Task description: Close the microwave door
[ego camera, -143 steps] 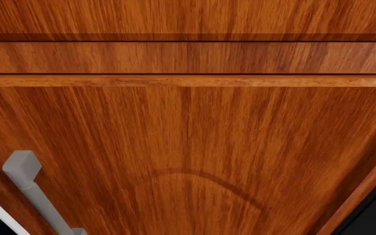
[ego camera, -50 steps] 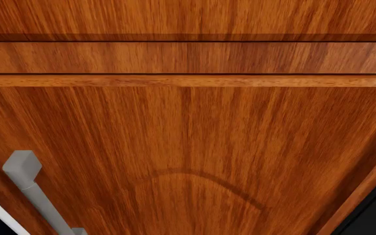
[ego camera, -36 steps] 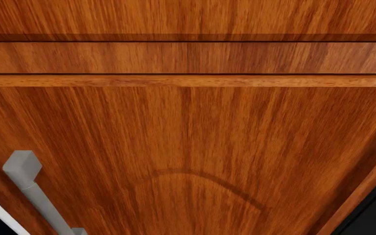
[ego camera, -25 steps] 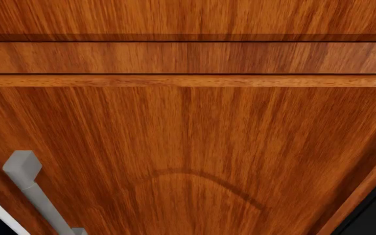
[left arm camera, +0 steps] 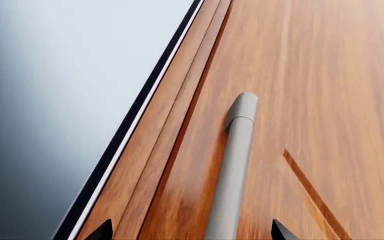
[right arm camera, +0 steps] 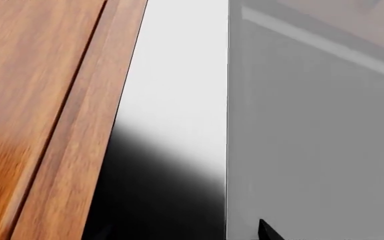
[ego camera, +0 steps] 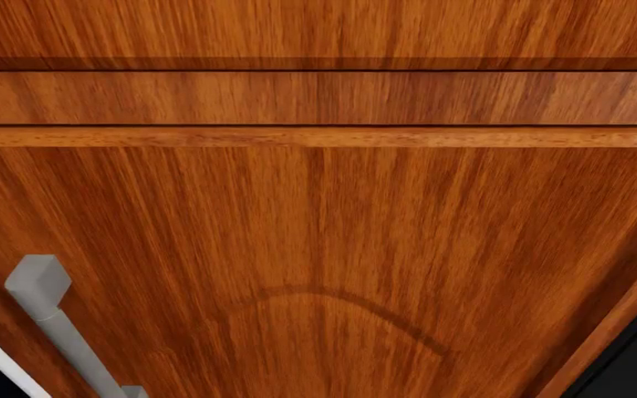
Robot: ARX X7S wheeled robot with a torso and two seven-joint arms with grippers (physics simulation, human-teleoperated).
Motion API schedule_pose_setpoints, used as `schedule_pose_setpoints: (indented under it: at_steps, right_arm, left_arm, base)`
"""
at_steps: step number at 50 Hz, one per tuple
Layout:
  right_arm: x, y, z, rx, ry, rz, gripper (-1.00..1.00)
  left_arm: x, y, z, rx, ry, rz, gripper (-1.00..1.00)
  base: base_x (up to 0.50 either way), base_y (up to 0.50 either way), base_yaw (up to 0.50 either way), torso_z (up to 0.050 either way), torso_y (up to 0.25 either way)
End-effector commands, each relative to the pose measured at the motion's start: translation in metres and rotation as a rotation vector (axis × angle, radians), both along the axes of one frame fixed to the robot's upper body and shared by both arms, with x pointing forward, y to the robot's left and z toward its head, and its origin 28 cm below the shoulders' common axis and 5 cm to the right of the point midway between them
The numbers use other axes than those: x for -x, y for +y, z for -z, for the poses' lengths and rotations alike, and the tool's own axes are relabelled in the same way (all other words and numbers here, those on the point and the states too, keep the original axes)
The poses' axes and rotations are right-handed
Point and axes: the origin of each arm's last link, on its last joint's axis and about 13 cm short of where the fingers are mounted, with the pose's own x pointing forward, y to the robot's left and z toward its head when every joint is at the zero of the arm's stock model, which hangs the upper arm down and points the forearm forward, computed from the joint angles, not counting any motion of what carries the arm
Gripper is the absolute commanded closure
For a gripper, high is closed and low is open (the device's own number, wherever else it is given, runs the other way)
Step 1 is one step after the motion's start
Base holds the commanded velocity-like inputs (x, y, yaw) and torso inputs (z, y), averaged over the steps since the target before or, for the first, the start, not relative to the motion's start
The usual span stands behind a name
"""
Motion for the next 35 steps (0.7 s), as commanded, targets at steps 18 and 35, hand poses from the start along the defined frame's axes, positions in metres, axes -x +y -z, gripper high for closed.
schedule_pose_setpoints:
  at_steps: [18, 35]
  right_arm:
    - [-0.001, -0.008, -0.001, -0.039, -0.018, -0.082, -1.0]
    - [-0.001, -0.014, -0.001, -0.093, -0.026, -0.149, -1.0]
  left_arm:
    - [0.001, -0.001, 0.001, -0.007, 0.004, -0.003, -1.0]
    - [-0.001, -0.001, 0.002, -0.009, 0.013, -0.009, -1.0]
  base:
    - [0.0, 0.0, 0.0, 0.0, 0.0]
    - [0.0, 0.0, 0.0, 0.0, 0.0]
